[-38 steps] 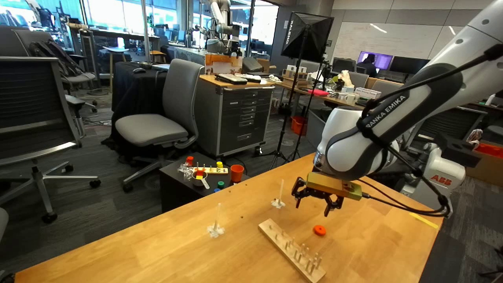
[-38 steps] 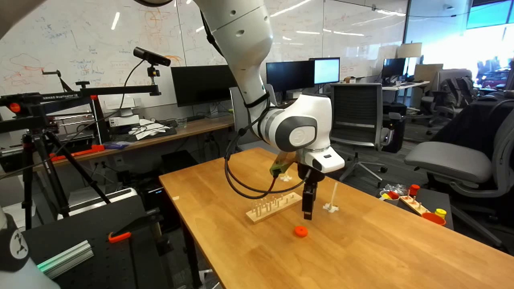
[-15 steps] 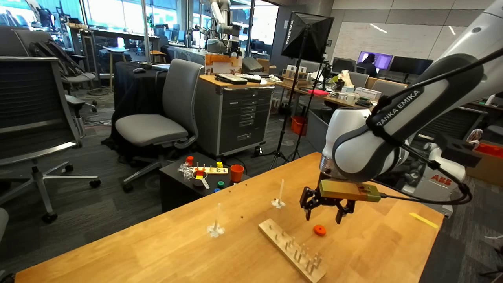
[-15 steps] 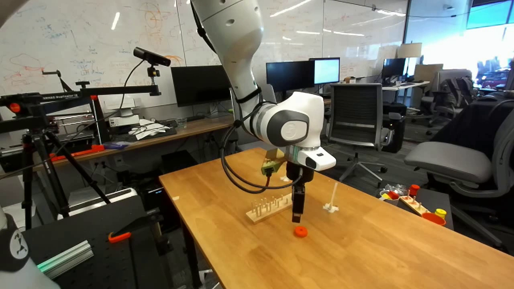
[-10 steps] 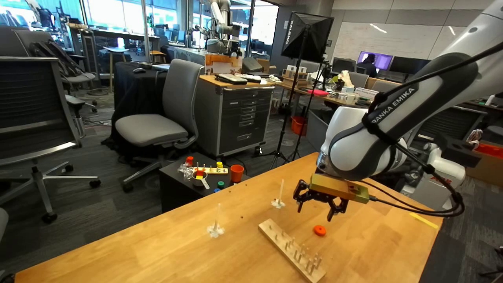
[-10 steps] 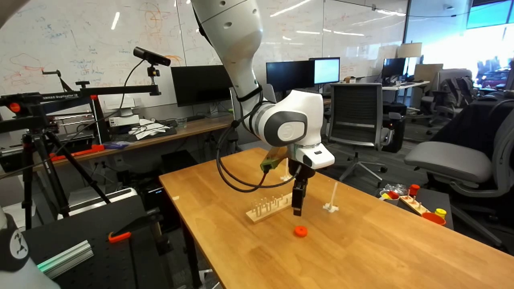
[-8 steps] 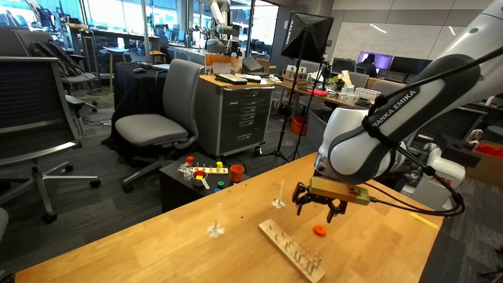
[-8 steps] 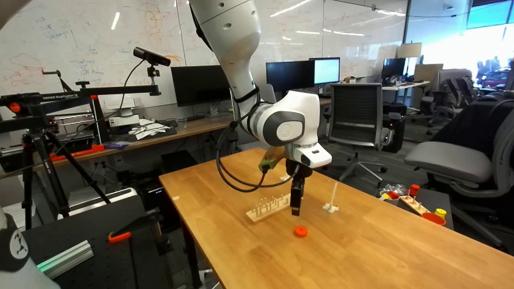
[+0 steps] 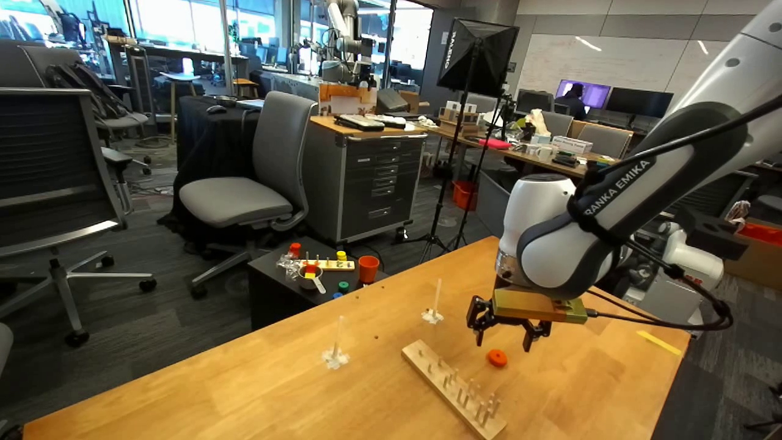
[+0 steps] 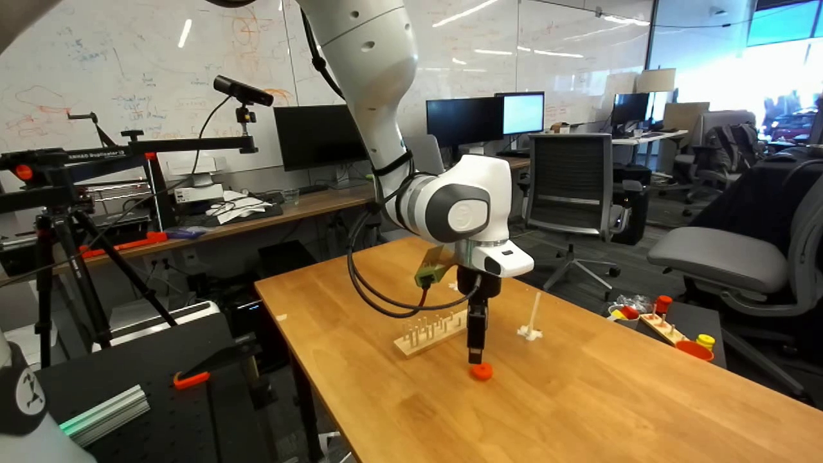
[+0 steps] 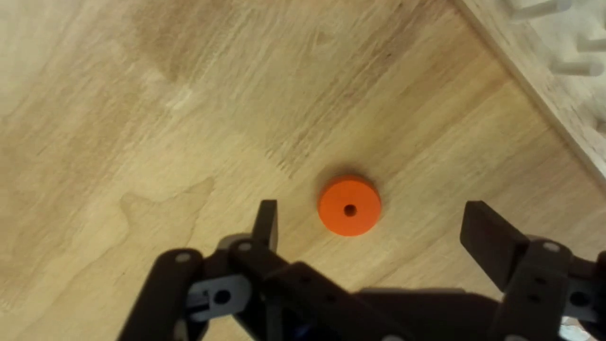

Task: Put the orange thing on the wooden rack

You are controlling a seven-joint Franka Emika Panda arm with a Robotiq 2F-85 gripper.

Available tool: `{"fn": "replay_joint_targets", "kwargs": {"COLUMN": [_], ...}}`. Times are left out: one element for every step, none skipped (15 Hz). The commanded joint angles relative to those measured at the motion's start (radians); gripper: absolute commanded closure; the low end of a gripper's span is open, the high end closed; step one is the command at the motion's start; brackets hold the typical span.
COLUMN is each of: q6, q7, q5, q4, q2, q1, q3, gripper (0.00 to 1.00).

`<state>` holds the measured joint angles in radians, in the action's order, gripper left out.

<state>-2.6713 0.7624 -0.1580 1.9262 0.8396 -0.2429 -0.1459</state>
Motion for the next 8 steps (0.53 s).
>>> {"fn": "replay_joint_targets", "kwargs": {"q6": [0.011,-0.004,-0.012,-0.015,-0.013,-0.014,-0.011,0.002], "q7": [0.025,0.03,0.037,0.041,0.045,0.047,0.05,0.039], "q5": [0.025,0.02,0.02,0.018,0.019,0.016,0.017,0.02], "q4": [-0.016,-0.021,-0.026,-0.032,-0.038,-0.044,-0.049,-0.055], "q2": [0.02,0.033,0.044,0.055,0.066,0.075,0.083,0.087], "q1": [-0.018,-0.019,-0.023,-0.025,-0.028,-0.027,-0.029,-0.025], "q3": [-0.026,-0.026,-0.029,-0.028,-0.03,-0.027,-0.029,-0.023], "gripper": [0.0,0.0,0.0,0.0,0.0,0.0,0.0,0.0]}}
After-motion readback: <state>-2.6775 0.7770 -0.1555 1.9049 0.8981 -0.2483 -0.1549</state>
